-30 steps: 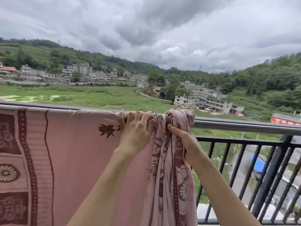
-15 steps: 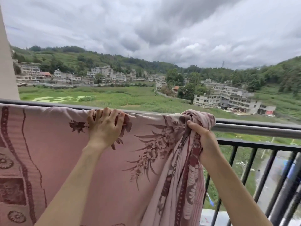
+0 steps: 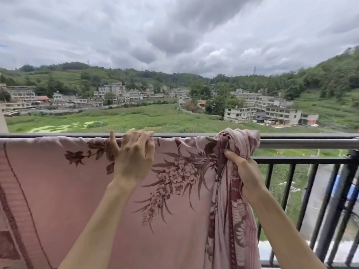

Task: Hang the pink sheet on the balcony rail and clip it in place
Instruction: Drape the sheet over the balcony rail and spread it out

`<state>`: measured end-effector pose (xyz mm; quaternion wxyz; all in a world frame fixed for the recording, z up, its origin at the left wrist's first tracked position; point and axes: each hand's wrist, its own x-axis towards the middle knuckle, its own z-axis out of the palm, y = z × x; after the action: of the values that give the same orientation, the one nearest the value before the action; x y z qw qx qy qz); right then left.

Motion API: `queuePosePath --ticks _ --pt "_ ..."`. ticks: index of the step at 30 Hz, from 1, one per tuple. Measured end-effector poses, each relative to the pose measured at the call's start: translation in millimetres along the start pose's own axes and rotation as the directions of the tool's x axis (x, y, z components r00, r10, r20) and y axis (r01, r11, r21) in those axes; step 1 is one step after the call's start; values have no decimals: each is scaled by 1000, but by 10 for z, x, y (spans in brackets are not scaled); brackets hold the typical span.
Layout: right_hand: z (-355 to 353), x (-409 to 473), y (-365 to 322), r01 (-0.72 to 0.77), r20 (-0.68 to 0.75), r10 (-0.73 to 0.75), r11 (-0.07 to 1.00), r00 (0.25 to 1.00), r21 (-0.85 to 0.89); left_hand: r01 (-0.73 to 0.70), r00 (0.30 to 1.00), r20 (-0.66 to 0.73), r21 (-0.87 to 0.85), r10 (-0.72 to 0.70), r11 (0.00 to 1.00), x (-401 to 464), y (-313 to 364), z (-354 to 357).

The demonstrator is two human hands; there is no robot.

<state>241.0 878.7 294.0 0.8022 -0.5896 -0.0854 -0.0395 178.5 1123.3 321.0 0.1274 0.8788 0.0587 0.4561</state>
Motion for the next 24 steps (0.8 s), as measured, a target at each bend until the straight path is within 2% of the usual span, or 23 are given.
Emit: queuePosePath --ticks 3,6,9,14,17,20,24 --pt "-20 -5 2 -9 42 9 1000 999 -4 -207 977 25 -137 212 969 -89 616 205" --pt "-94 -6 -43 -25 121 24 1000 992 5 -241 962 92 -148 256 959 -127 1079 446" --pt "-196 18 -69 -32 146 33 999 989 -9 -217 972 95 -14 217 976 -156 1177 625" --pt "-511 69 -238 -74 233 79 997 969 -28 -175 984 33 -26 176 984 -139 1165 650" --pt "-743 164 -536 -55 284 52 998 957 4 -58 997 44 -4 58 998 -150 1271 705" --pt "-1003 290 -817 -18 258 2 998 966 60 69 991 112 47 -74 996 -131 1381 732" --pt "-1247 366 -958 13 256 -21 999 966 32 101 986 123 72 -109 992 -133 1429 726"
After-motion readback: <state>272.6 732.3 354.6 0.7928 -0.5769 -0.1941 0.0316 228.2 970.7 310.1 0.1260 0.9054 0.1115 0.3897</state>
